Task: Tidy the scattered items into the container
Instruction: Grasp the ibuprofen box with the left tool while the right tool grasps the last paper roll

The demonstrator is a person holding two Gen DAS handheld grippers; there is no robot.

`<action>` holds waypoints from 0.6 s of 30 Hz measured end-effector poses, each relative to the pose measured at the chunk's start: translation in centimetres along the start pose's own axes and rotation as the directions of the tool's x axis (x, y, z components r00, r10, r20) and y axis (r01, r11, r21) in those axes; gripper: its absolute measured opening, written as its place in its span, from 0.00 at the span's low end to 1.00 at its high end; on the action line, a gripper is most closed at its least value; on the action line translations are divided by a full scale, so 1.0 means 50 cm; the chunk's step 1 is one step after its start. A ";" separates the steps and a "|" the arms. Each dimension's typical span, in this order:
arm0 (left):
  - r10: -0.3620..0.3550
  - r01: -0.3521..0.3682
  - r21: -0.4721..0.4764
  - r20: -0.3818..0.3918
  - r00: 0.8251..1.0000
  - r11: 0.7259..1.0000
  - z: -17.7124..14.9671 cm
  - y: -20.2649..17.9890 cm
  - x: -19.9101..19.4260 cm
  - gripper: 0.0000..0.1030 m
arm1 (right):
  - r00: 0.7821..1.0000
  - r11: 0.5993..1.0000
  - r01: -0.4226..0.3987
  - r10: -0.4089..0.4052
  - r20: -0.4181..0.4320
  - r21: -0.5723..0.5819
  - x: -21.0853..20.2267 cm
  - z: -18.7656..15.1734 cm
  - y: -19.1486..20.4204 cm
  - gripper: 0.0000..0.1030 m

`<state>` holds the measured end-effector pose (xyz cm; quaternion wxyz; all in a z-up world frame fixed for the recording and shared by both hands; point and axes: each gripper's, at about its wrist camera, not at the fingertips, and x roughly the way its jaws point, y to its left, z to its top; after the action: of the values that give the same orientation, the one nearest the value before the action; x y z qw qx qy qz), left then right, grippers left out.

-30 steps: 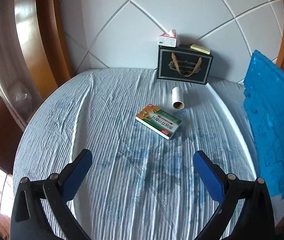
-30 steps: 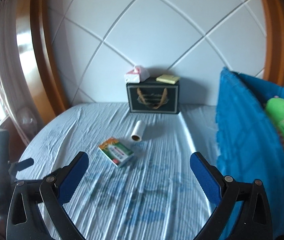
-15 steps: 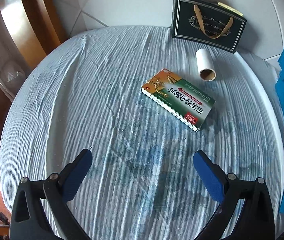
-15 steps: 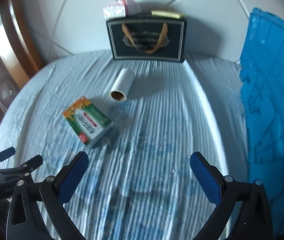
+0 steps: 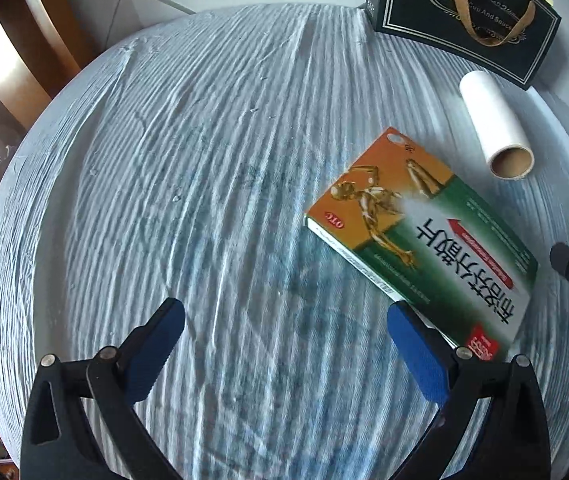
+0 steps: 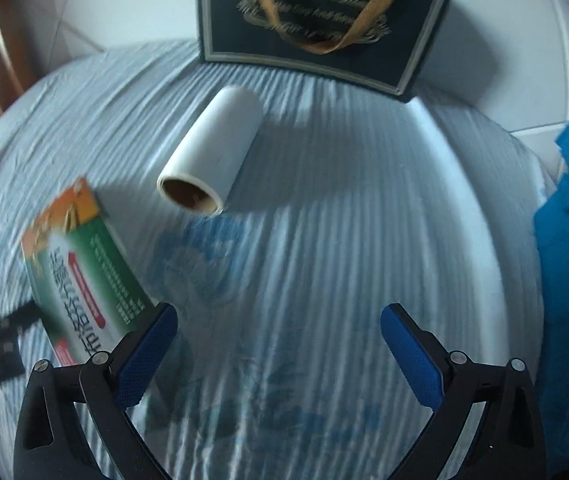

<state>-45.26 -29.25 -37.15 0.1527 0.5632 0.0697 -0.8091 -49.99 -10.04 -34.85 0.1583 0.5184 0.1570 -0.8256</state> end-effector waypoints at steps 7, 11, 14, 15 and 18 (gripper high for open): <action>0.027 -0.027 -0.002 0.067 0.997 1.000 0.073 0.009 -0.012 1.00 | 0.970 0.963 -0.243 0.241 -0.028 -0.118 -0.020 -0.035 0.104 1.00; -0.029 0.031 -0.021 0.111 0.993 0.999 0.082 -0.003 -0.072 1.00 | 0.974 0.975 -0.224 0.223 0.032 0.003 -0.050 -0.037 0.048 1.00; -0.079 0.079 0.003 0.116 0.990 0.997 0.084 -0.047 -0.095 1.00 | 0.992 0.989 -0.111 0.104 0.070 0.095 -0.065 -0.041 -0.038 1.00; -0.084 0.084 0.011 0.118 0.989 0.996 0.084 -0.060 -0.096 1.00 | 0.995 0.990 -0.075 0.067 0.071 0.118 -0.062 -0.039 -0.065 1.00; -0.090 0.088 0.024 0.103 0.991 0.996 0.079 -0.094 -0.091 1.00 | 0.998 0.991 -0.026 0.019 0.055 0.130 -0.031 -0.030 -0.092 1.00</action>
<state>-48.84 -25.15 -31.79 0.1143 0.5179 0.0790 -0.8441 -50.12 -5.10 -33.64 0.1375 0.5070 0.0926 -0.8459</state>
